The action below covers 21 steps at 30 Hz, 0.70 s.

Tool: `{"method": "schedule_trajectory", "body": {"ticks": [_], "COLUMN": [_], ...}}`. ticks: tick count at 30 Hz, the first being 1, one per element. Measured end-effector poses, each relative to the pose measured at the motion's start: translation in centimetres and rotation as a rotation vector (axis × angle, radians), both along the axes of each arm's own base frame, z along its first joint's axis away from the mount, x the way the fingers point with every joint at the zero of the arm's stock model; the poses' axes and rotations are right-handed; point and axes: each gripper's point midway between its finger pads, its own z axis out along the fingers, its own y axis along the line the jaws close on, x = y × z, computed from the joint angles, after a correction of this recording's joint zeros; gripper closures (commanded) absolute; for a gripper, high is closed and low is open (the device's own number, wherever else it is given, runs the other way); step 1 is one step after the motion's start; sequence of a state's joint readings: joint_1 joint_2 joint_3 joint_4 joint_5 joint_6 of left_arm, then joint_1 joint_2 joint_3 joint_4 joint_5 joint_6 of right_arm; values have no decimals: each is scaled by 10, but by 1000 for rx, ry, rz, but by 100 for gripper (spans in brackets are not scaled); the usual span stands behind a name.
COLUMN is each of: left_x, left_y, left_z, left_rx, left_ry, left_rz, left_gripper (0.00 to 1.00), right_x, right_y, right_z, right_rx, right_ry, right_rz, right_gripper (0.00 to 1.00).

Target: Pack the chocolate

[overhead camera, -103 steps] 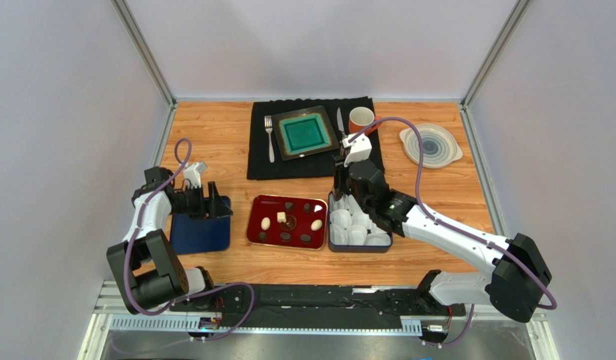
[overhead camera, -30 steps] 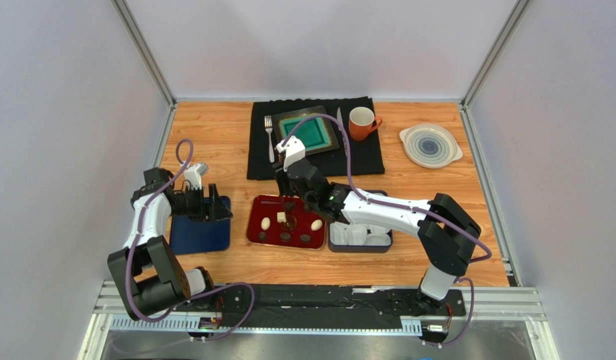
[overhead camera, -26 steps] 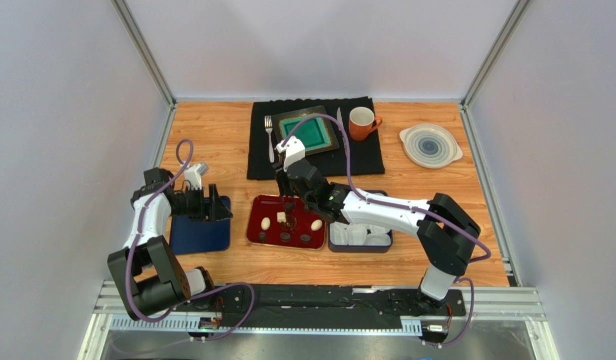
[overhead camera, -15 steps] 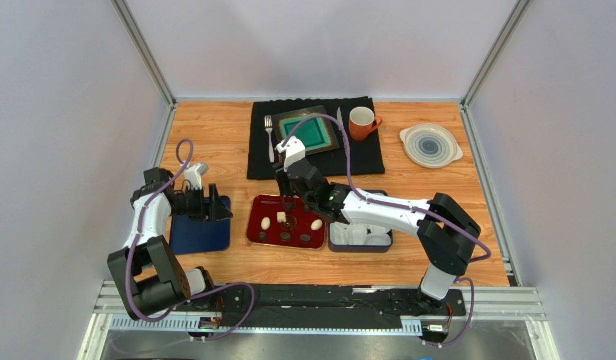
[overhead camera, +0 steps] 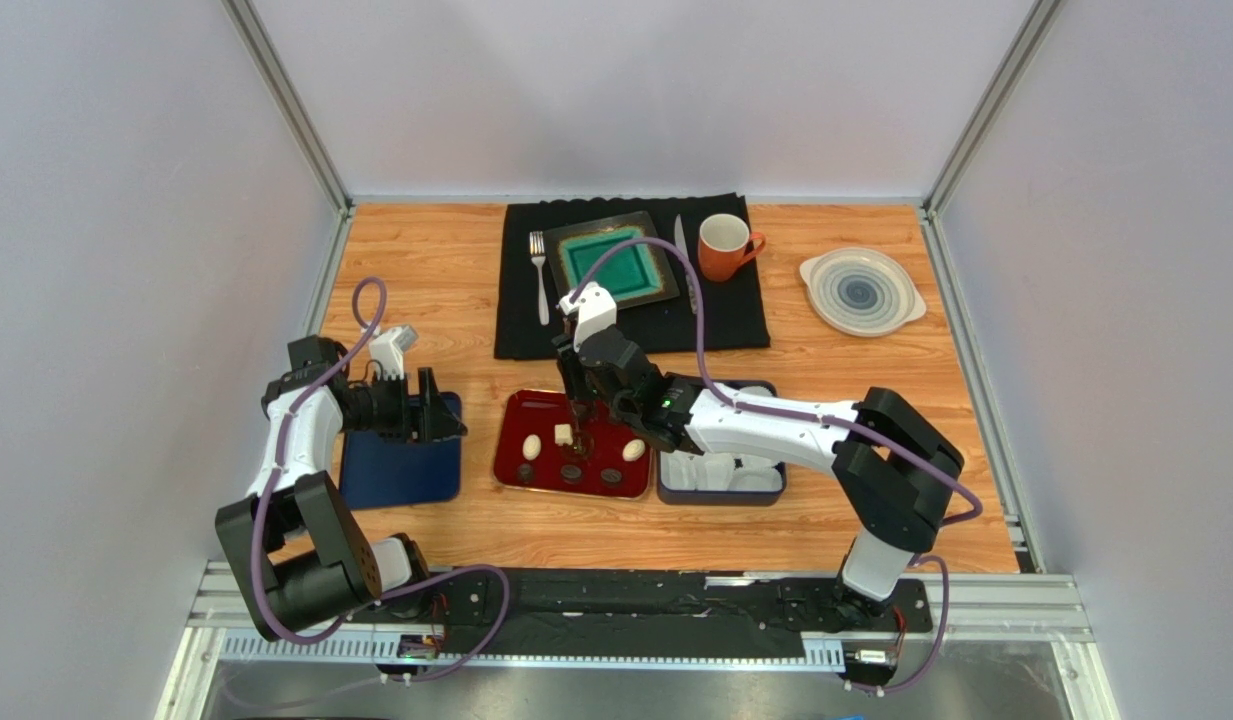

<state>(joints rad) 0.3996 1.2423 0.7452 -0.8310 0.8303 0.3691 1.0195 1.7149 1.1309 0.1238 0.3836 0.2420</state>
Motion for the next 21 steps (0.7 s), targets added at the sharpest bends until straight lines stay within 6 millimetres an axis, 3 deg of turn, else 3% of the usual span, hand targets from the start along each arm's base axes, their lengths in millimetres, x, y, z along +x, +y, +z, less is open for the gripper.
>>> {"method": "schedule_trajectory", "body": {"ticks": [4, 9, 16, 21], "left_x": [-1, -1, -2, -2], "left_y": [0, 0, 0, 0], "left_z": [0, 0, -1, -1], "left_rx": [-1, 1, 4, 4], "left_ry": [3, 1, -2, 0], "left_rz": [-1, -6, -12, -14], "left_gripper": [19, 19, 19, 19], "right_x": [0, 0, -1, -4], "right_y": [0, 0, -2, -11], "right_z": [0, 0, 4, 37], "right_rx": [2, 0, -2, 30], "right_ry": [0, -1, -4, -44], "right_rz": [-1, 1, 3, 2], "right_gripper": [61, 73, 75, 75]}}
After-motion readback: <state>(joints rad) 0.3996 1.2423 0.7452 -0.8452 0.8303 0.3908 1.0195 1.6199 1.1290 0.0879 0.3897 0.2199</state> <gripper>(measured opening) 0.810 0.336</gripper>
